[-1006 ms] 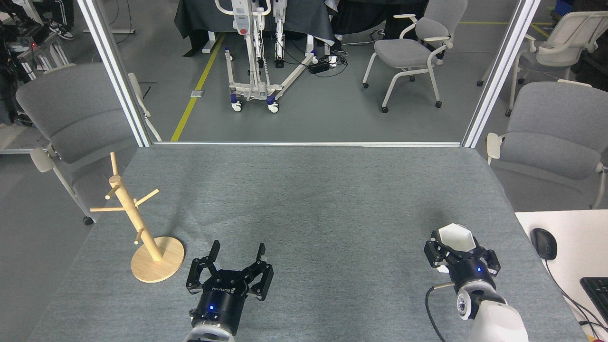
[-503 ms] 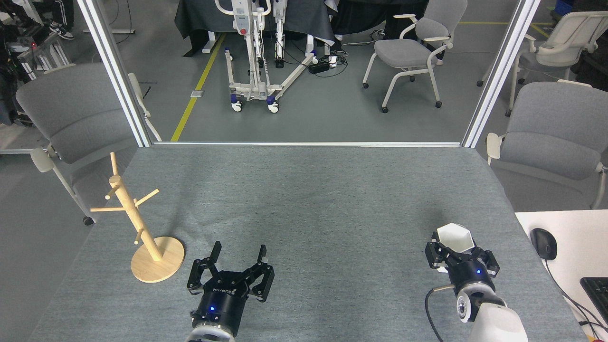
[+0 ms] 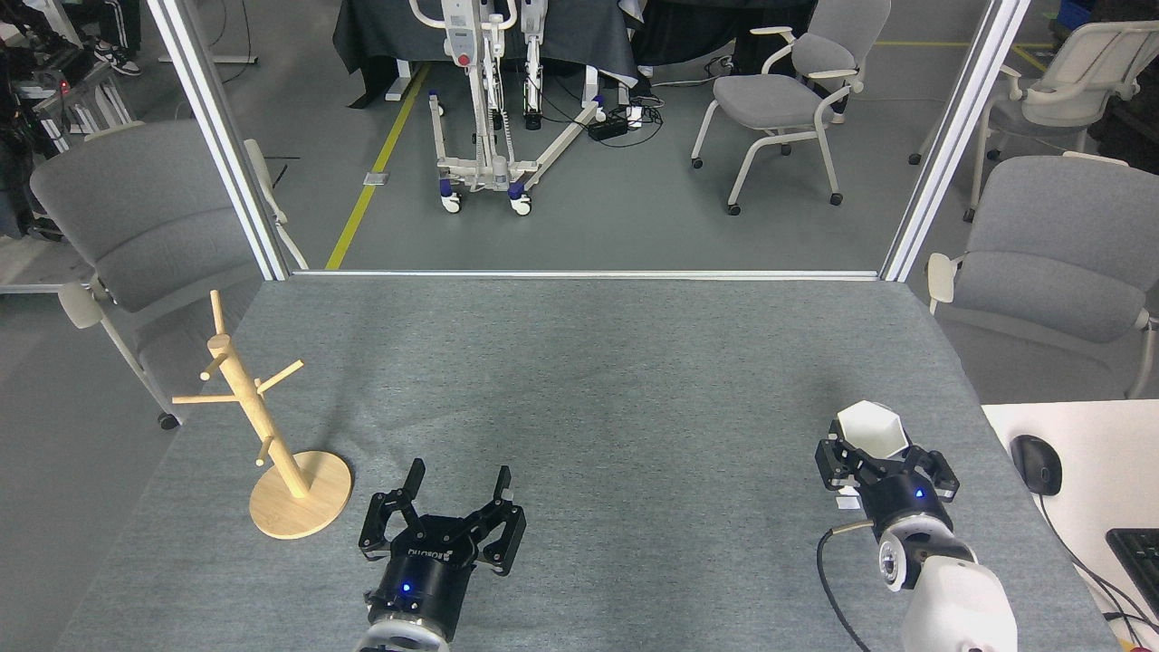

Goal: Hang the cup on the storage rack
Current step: 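Lift the cup with the right gripper and carry it toward the table center, then reach the left gripper to the cup held by the right gripper and grasp it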

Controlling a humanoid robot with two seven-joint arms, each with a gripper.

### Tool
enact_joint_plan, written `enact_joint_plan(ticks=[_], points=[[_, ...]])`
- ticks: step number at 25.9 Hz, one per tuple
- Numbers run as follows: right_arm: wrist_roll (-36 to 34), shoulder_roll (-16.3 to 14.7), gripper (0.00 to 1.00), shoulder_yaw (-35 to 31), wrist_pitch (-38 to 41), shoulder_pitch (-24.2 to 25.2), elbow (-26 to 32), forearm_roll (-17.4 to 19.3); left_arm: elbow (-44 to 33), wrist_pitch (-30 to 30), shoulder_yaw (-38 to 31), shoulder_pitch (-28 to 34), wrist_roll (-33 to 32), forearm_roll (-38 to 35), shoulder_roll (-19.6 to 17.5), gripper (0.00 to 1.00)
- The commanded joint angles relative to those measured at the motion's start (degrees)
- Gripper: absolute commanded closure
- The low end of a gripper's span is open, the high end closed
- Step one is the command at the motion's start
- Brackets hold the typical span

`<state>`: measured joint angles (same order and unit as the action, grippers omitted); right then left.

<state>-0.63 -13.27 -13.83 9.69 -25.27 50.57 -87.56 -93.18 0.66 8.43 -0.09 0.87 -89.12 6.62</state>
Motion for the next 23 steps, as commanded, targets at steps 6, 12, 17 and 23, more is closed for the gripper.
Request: enact_joint_plan(ticks=[6, 12, 17, 23], points=[[14.16, 2.72, 0.70, 0.38, -13.65, 1.81, 20.88, 0.28, -0.86, -2.86, 0.80, 0.18, 0.10, -0.18, -0.56, 0.01], [17.94, 8.26, 0.71, 3.02, -24.02, 3.83, 30.64, -0.25, -2.27, -9.80, 13.63, -0.17, 0.27, -10.90, -2.05, 0.01], [25.06, 8.53, 0.70, 12.68, -36.41, 3.48, 36.17, -0.33, 0.54, -10.77, 29.00, -2.19, -0.17, -20.30, -1.17, 0.01], [29.90, 8.35, 0.70, 15.15, -30.43, 3.57, 44.17, -0.25, 11.97, -10.07, 32.35, -10.98, -2.01, -19.16, 1.38, 0.01]])
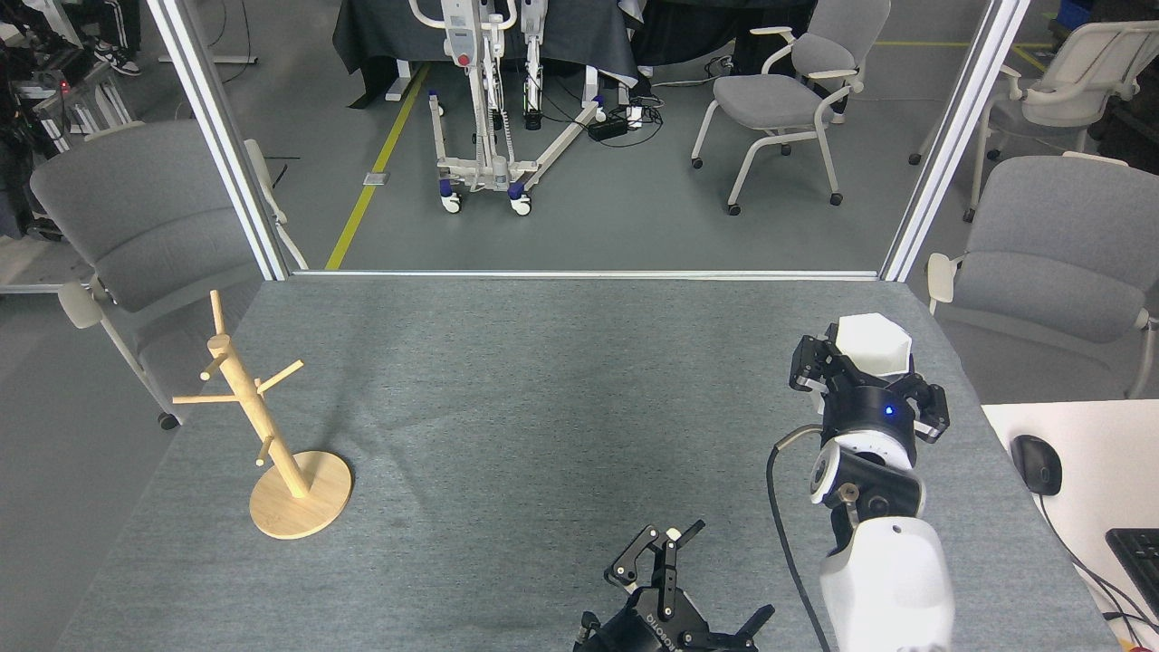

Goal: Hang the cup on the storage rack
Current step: 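Reach the left gripper to the cup held by the right gripper and grasp it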

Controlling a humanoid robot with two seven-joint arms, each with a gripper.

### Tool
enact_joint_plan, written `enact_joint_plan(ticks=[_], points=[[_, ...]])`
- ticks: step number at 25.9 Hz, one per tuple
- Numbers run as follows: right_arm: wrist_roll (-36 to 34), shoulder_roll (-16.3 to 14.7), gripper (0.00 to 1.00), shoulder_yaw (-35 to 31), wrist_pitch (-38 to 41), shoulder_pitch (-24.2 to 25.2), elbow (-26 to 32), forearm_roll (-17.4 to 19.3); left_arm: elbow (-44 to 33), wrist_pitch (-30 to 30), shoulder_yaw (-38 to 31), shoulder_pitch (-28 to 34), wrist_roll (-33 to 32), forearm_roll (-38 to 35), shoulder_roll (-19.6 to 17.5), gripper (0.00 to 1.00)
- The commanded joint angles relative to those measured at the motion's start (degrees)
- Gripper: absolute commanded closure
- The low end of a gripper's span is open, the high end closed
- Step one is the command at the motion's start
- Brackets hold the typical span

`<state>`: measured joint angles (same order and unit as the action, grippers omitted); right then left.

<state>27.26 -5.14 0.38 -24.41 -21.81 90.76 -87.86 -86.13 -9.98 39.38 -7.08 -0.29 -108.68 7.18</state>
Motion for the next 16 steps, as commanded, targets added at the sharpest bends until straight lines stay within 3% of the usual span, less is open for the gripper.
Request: enact_joint_plan(ticks=[1, 5, 9, 16], points=[[2.88, 0.39, 0.70, 0.94, 5.07, 0.19, 5.57, 0.05, 5.97, 0.57, 1.41, -4.96, -0.85, 1.80, 0.73, 0.01], [10.62, 1.10, 0.70, 1.20, 5.51, 0.10, 9.62, 0.14, 8.88, -0.04, 0.88, -9.35, -1.99, 10.07, 0.82, 0.01], [12.73, 2.33, 0.72, 3.13, 5.16, 0.37, 11.02, -0.21, 11.51, -0.22, -2.55, -14.36, -4.45, 16.57, 0.91, 0.01], [15.63, 3.91, 0.74, 10.34, 0.50, 1.33, 10.58, -4.43, 12.83, -1.53, -8.70, -18.23, -4.98, 18.15, 0.82, 0.01]])
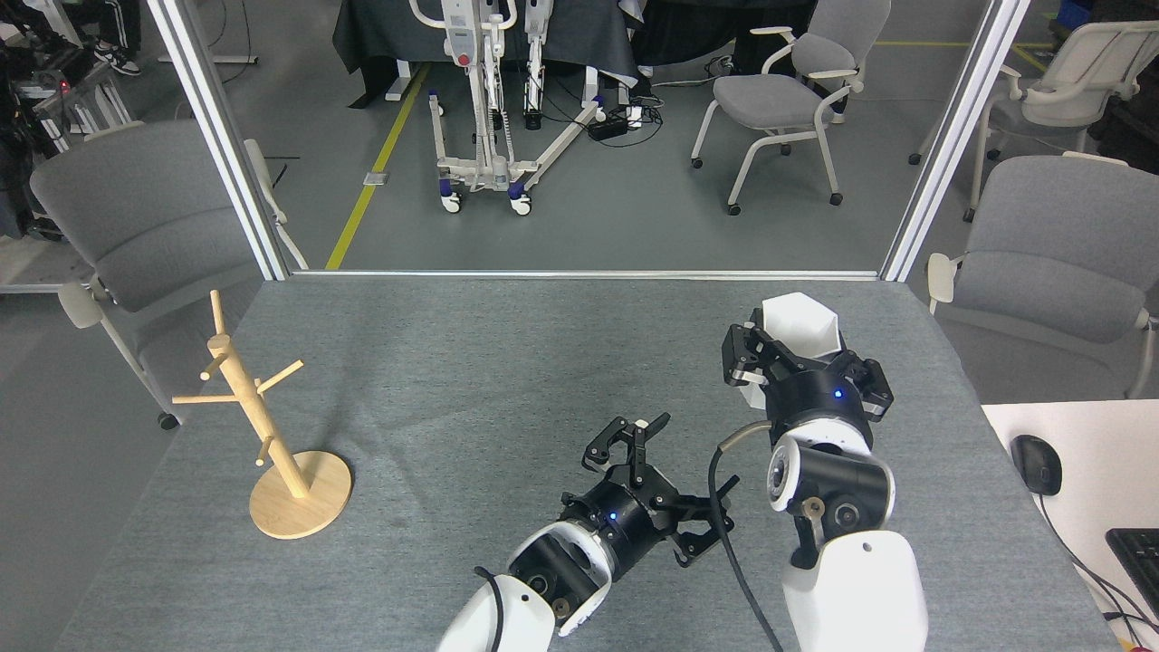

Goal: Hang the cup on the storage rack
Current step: 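Reach the left gripper to the cup held by the right gripper and grasp it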

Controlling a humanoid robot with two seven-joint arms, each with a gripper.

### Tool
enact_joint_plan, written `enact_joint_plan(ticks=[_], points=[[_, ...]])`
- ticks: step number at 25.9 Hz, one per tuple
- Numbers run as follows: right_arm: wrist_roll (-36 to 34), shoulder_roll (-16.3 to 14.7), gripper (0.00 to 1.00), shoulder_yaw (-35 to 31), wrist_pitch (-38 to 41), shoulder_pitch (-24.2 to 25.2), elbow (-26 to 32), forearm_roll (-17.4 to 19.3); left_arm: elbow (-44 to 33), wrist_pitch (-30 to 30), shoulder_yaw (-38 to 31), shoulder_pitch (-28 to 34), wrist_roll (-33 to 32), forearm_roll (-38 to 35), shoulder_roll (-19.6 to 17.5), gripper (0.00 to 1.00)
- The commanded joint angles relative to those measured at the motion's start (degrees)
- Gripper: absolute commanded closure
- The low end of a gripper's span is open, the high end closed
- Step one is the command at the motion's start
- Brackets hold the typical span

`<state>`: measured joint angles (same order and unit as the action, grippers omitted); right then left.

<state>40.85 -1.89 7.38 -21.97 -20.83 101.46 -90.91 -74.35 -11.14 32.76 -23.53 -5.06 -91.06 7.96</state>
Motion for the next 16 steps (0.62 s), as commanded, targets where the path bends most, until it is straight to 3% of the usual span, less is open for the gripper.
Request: enact_joint_plan(ticks=[1, 9, 16], points=[[2.83, 0.66, 0.74, 4.22, -2.55, 0.35, -0.30, -1.55, 1.84, -0.37, -2.70, -2.48, -0.21, 0.71, 0.04, 0.01], [4.06, 0.84, 0.76, 11.69, -6.77, 0.62, -1.00, -1.64, 3.42, -0.99, -4.11, -3.71, -0.30, 1.76, 0.13, 0.01], [4.06, 1.98, 0.76, 12.39, -6.85, 0.62, -1.27, -1.64, 3.42, -4.94, -4.20, -3.89, -2.94, 5.10, 0.04, 0.01]])
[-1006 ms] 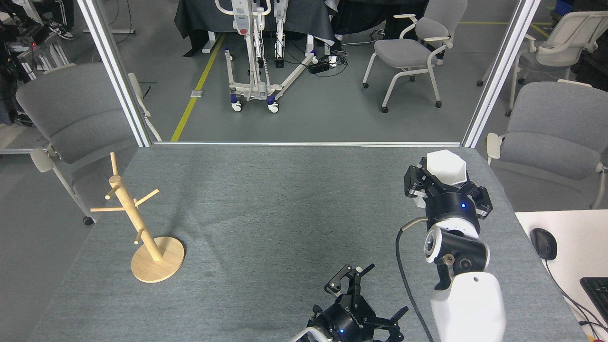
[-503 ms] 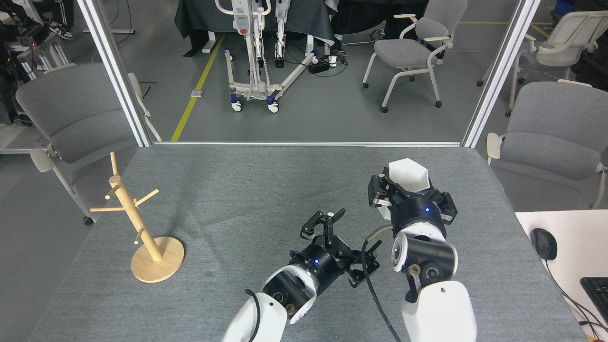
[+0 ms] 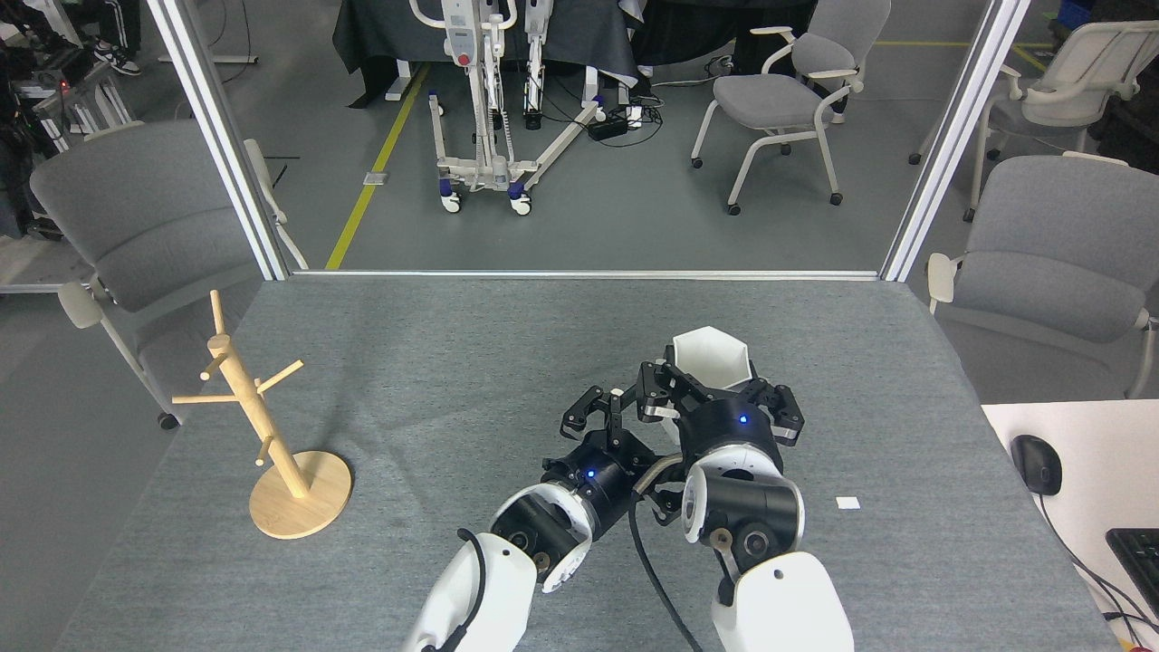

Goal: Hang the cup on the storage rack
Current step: 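Reach the left gripper to the cup held by the right gripper and grasp it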

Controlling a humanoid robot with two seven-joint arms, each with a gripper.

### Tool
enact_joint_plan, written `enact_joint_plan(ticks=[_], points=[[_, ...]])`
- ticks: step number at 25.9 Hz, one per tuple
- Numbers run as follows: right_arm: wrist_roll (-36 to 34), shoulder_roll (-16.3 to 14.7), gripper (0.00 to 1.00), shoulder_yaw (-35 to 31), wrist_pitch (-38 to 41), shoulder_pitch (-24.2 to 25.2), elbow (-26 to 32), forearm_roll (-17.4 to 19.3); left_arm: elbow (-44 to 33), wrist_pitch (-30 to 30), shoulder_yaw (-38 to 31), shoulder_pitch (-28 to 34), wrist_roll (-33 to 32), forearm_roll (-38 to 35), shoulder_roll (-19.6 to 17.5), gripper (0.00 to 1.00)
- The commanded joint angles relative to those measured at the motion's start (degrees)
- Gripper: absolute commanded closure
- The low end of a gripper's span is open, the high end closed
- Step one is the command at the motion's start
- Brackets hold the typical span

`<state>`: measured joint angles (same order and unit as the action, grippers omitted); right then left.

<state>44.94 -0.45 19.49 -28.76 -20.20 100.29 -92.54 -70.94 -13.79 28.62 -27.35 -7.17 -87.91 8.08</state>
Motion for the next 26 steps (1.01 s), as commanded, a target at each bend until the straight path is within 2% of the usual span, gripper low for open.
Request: enact_joint_plan(ticks=[1, 4, 9, 16, 17, 18, 19, 20, 23, 25, 26], points=[[-0.03, 0.71, 0.76, 0.29, -0.06, -0.02, -0.19, 0.08, 0.19, -2.38, -0.06, -0.24, -1.10, 2.83, 0.01, 0.01], [-0.03, 1.06, 0.77, 0.38, -0.06, -0.10, -0.71, 0.00, 1.68, -2.29, -0.06, -1.56, -2.15, 5.03, 0.01, 0.01], [-0.12, 3.35, 0.80, 1.96, -0.77, 0.16, -1.59, -0.18, 3.17, -2.21, -0.14, -2.88, -2.85, 5.82, 0.10, 0.01], [-0.12, 4.58, 0.80, 7.49, -6.13, 0.69, -3.00, -1.85, 4.49, -2.03, -2.34, -3.50, -2.85, 7.49, 0.27, 0.02], [-0.12, 4.84, 0.80, 7.85, -6.65, 0.95, -3.00, -1.85, 4.49, -1.85, -2.34, -3.50, -2.85, 7.40, 0.27, 0.15], [-0.12, 4.84, 0.81, 7.85, -6.74, 1.13, -3.00, -1.94, 4.32, -2.20, -2.34, -3.41, -2.94, 7.40, 0.01, 0.36], [-0.12, 4.84, 0.80, 7.85, -6.74, 1.13, -3.00, -1.94, 4.05, -2.73, -2.25, -3.15, -2.94, 7.40, -0.34, 0.65], [-0.12, 4.84, 0.80, 7.85, -6.74, 1.13, -3.00, -1.94, 3.79, -3.43, -2.25, -2.79, -2.94, 7.40, -0.34, 1.00], [-0.03, 4.84, 0.75, 7.85, -6.66, 1.13, -3.26, -1.94, 4.05, -4.75, -2.34, -2.71, -2.94, 7.40, -0.34, 1.00], [-0.03, 4.84, 0.61, 7.76, -6.66, 1.04, -3.35, -1.94, 4.05, -4.84, -2.34, -2.62, -2.94, 7.40, -0.43, 1.00], [-0.12, 4.84, 0.59, 7.67, -6.66, 1.04, -3.35, -1.94, 4.05, -4.93, -2.34, -2.62, -2.94, 7.40, -0.52, 1.00]])
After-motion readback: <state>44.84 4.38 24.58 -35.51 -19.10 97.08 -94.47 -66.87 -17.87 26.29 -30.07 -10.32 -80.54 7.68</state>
